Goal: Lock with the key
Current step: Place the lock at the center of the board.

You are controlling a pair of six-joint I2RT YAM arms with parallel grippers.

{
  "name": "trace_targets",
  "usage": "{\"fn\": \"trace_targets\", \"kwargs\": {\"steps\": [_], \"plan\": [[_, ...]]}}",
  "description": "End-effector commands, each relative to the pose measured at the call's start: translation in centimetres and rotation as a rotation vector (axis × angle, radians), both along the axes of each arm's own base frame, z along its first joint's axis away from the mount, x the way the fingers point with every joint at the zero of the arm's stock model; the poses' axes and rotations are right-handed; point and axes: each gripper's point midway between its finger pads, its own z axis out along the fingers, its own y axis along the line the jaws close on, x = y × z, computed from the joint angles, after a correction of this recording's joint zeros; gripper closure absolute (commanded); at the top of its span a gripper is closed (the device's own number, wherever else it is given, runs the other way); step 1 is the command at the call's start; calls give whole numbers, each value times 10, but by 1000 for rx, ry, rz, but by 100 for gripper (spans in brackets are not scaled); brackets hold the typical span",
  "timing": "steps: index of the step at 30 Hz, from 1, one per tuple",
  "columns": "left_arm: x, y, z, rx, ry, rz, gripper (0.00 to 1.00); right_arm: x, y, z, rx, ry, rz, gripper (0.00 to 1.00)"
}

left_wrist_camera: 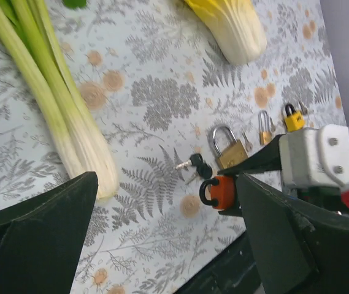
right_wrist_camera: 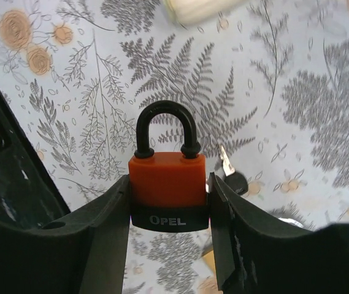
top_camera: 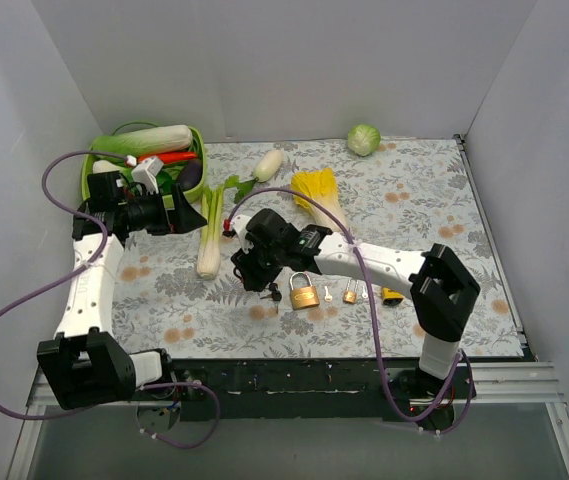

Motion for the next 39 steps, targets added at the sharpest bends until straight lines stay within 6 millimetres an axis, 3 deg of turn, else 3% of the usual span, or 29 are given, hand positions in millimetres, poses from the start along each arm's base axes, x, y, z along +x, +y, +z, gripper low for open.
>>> {"fn": "trace_targets", "kwargs": {"steps": [1,12,20,29,30,34,39], "plan": [[30,19,30,15,-140,217,2,-5,-8,-13,-35,218,-360,99],[17,25,19,21,-107,291,2,-19,21,-57,-88,368,-467,99],[2,28,19,63,-128,294,2,-13,43,-61,-82,314,-494,99],[-2,31,20,93,-145,292,2,2,27,-82,-164,195,-595,98],[-2,30,20,94,-148,290,2,5,29,-82,-163,188,-600,95],[-4,30,18,97,-142,289,2,1,36,-79,-149,196,-581,60],[-4,29,18,99,-132,268,2,-7,38,-75,-142,210,-567,43]]}}
